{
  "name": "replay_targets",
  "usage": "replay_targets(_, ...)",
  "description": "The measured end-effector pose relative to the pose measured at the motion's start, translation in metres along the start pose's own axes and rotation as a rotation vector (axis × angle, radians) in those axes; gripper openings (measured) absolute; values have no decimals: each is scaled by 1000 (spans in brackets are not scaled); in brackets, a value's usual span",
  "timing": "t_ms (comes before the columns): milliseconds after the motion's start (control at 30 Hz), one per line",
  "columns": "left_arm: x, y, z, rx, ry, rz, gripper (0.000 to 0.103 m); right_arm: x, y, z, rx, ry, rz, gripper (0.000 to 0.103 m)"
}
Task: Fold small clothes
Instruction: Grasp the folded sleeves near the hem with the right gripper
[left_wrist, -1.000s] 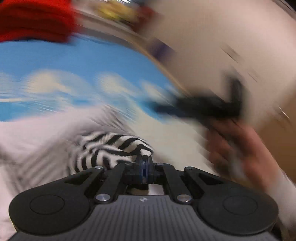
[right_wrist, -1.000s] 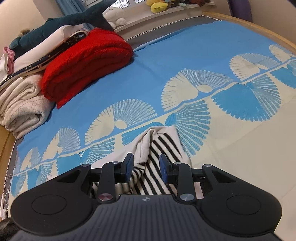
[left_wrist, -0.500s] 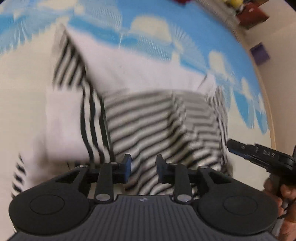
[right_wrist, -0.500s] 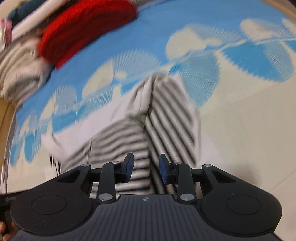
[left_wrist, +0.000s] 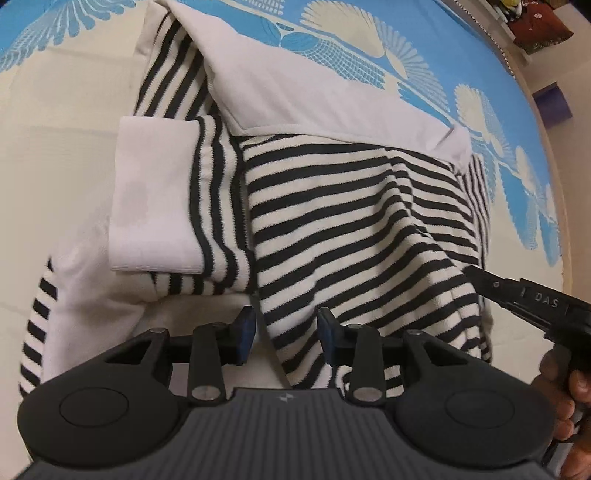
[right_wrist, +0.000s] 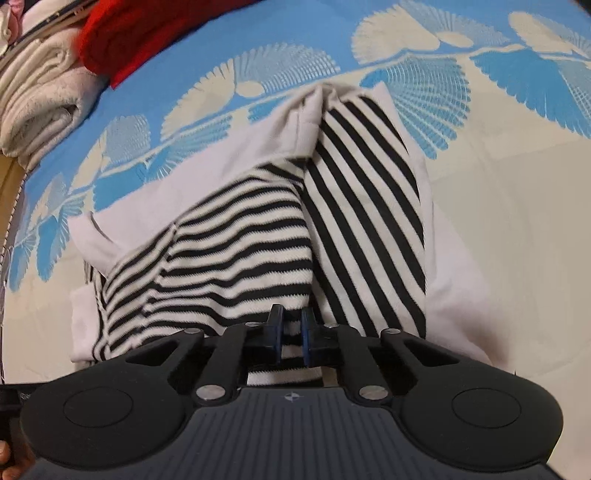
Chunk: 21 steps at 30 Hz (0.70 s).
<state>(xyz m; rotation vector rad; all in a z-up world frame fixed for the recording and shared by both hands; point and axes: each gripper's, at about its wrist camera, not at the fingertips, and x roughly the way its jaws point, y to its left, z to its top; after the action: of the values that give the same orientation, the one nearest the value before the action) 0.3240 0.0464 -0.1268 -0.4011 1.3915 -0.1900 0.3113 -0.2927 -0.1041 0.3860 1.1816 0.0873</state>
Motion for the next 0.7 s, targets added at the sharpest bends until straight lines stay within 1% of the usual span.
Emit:
replay_targets(33,0,-1,0,2,0,-17,30,0,0,1,0,-4,4,6)
replay_targets(67,-3,-4,1,19,-6,-29,7,0,0,2,-1,-4,5,3)
replay_targets(100,-9,-5,2,46,-31,-29,1,0,0,2,-2,-3,4,2)
replay_targets(133,-18,-6,4,58,-71,-28,1,1,0,2,-3,-4,4,1)
replay_targets(200,-45,-7,12,81,-197,-48,1,-4,-1,5,12,-33,15,1)
replay_targets(300,-83,-5,22,107,-388,-45,1,-30,-7,18,71,-161,82,1)
replay_targets(367,-98,4,28,74,-458,-46,1,-51,-14,26,114,-244,125,1)
replay_targets(400,-101,11,30,52,-462,-49,1,-60,-18,29,139,-281,150,1)
replay_targets(433,-100,18,32,29,-448,-52,1,-64,-21,31,155,-303,160,1)
replay_targets(467,-96,24,34,11,-413,-48,1,-67,-24,32,167,-314,163,1)
replay_targets(500,-86,28,36,1,-362,-26,1,-65,-25,32,172,-307,157,1)
replay_targets(533,-77,31,36,-2,-311,6,1,-60,-25,32,171,-275,134,1)
replay_targets(567,-67,35,34,-9,-260,41,1,-51,-26,31,166,-226,93,1)
replay_targets(600,-60,38,34,-16,-219,60,1,-42,-26,29,163,-179,52,1)
replay_targets(633,-56,44,34,-15,-185,59,2,-32,-26,27,160,-129,12,1)
replay_targets(667,-54,46,35,-11,-158,37,2,-23,-26,24,155,-91,-26,1)
replay_targets(700,-59,52,36,-13,-157,16,4,-18,-25,22,142,-77,-59,3)
